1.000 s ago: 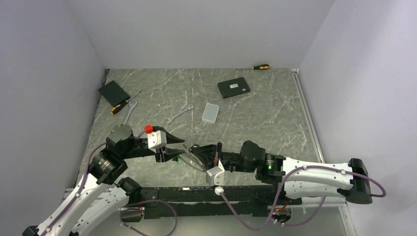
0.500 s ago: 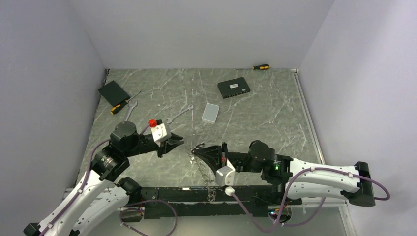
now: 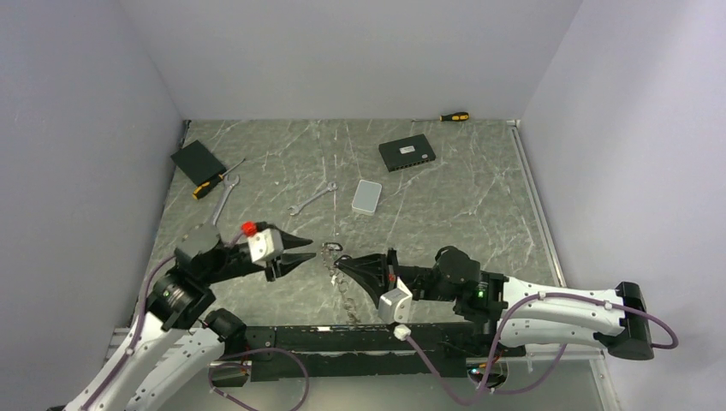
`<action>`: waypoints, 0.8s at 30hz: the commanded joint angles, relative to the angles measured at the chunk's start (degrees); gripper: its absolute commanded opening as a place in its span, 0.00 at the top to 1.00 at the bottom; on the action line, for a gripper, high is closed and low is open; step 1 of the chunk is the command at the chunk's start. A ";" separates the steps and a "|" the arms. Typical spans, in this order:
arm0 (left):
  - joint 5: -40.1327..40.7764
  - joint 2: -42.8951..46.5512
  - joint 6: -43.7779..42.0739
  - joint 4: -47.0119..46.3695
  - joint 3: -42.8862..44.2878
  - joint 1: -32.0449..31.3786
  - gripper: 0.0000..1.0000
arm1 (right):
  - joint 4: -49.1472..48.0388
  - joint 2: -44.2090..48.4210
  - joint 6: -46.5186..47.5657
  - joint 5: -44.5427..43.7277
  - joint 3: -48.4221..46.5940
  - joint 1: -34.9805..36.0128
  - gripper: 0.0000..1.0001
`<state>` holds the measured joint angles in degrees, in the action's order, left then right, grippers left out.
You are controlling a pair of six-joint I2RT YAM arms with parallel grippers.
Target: Put the keys on the keyring
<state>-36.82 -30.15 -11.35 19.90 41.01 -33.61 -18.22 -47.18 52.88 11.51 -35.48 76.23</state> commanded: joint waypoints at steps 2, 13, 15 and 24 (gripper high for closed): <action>-2.66 6.67 -1.89 -7.25 -3.33 0.21 0.65 | -8.23 -0.43 -2.38 -0.05 0.62 0.15 1.00; -10.08 3.80 -4.90 -8.59 -3.94 0.21 0.59 | -12.81 -3.22 -4.10 -1.61 0.16 0.15 1.00; -10.22 4.75 -4.67 -10.01 -4.94 0.21 0.60 | -13.03 -3.55 -4.25 -0.87 0.23 0.15 1.00; -11.30 4.26 -4.67 -10.23 -4.90 0.21 0.68 | -15.52 -6.17 -5.21 -0.57 0.16 0.15 1.00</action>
<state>-45.76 -25.06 -14.94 11.64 35.46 -33.61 -26.81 -52.93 49.06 10.44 -33.74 76.23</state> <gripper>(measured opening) 0.338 0.022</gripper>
